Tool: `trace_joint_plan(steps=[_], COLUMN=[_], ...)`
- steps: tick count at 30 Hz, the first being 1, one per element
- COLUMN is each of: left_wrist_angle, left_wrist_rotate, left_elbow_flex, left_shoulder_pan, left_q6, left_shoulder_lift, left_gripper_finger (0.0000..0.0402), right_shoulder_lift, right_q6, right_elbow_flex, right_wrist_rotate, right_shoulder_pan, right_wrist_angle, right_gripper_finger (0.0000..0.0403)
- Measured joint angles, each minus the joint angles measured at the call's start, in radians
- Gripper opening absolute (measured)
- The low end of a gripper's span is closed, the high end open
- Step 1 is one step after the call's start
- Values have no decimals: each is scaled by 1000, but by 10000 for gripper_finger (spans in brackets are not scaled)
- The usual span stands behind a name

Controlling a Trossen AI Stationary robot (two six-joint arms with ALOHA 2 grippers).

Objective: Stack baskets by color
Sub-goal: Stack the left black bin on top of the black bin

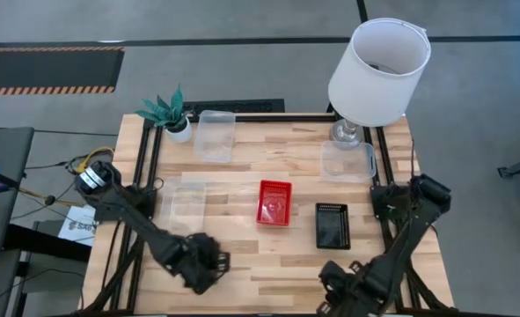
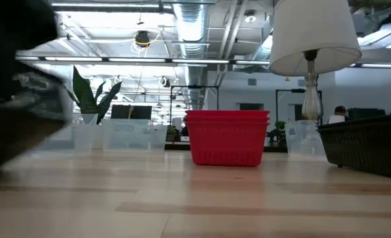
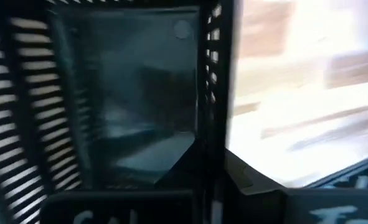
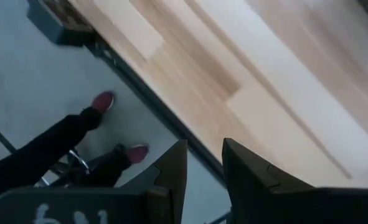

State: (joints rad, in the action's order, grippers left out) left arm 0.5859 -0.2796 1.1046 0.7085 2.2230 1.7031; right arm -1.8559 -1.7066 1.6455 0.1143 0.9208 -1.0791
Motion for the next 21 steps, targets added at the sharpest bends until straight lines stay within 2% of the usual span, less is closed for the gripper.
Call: trace_joint_plan(steps=[5,10,15,21], left_wrist_angle=[-13,-12,32,167], left_wrist_rotate=[-17,-33,-14,-15], left_elbow_flex=[74,181,381,673], left_shoulder_pan=[-124,-186,-193,-205], left_q6=[-186,-291,-346,-412], left_shoulder_lift=[1,9,115,321], left_gripper_finger=[0,0,0,0], right_shoulder_lift=[7,13,19,23], right_q6=[-58,-127,-178,-216], right_elbow_flex=[0,0,0,1], right_wrist_rotate=[2,4,5,18], right_shoulder_pan=[56,104,144,168], right_wrist_angle=[-25,-57,-76,-80], right_gripper_finger=[122,122,122,122])
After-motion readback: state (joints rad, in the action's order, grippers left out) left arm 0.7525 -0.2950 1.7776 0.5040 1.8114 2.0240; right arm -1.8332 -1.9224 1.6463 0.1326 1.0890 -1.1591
